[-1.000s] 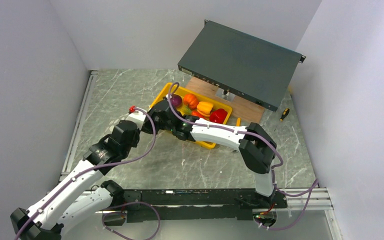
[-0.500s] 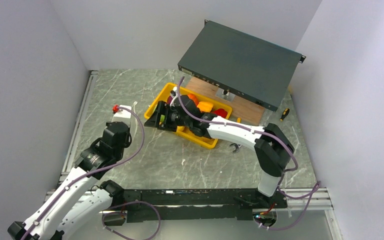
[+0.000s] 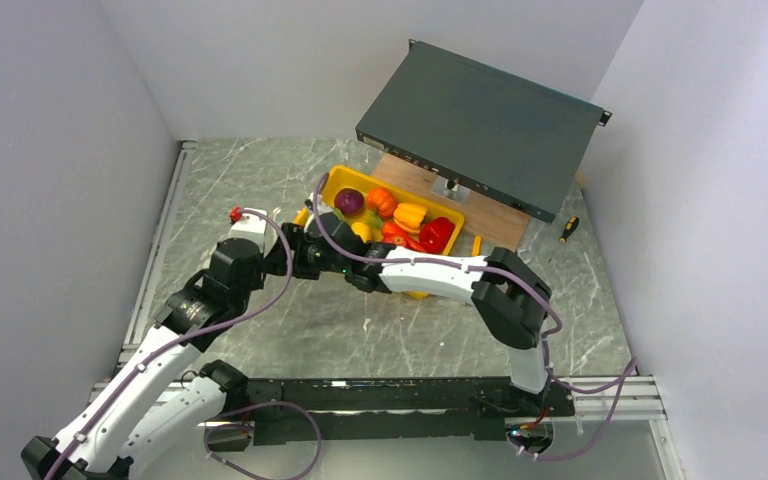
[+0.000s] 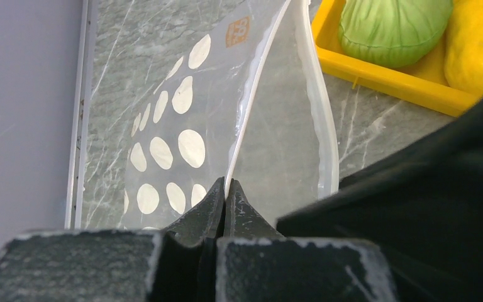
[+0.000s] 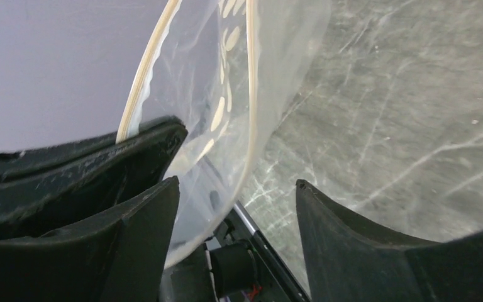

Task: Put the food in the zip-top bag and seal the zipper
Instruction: Open the zipper of the food storage bag at the center of the board, then pick up the fake fruit from the bin.

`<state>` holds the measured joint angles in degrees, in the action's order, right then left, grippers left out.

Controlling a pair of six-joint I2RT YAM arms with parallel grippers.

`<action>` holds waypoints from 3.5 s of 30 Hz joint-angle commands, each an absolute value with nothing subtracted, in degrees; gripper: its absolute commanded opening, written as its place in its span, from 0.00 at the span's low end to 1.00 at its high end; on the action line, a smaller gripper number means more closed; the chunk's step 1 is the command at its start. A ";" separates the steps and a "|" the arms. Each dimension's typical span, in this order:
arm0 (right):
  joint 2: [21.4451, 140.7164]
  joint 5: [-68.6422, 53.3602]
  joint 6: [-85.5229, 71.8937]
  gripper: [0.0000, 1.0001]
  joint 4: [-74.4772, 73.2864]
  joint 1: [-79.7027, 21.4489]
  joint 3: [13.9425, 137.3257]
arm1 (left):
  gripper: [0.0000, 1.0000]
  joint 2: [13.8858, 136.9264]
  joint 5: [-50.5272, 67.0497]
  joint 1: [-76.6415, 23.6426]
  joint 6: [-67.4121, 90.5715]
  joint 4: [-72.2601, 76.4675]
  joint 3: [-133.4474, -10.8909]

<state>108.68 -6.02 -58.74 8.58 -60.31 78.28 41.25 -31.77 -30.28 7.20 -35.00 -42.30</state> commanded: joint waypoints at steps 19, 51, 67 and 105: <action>115.77 -14.42 -54.52 0.00 7.72 -61.78 88.74 | 0.57 41.04 -37.74 -28.24 6.41 -35.80 -44.78; 118.25 -15.71 -47.99 0.00 6.98 -61.50 91.25 | 0.00 53.73 -34.07 -10.58 8.53 -41.81 -51.60; 115.72 -9.13 -31.09 0.85 -10.72 -59.24 96.44 | 0.00 43.52 -22.51 -6.23 8.08 -33.59 -44.83; 123.19 29.06 -32.26 0.73 -30.19 -48.75 99.18 | 0.00 47.98 -20.25 -6.24 8.53 -35.34 -46.49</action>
<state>120.36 24.25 -26.48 -26.46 -47.29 94.96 48.84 -20.82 -6.39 8.43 -37.17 -45.36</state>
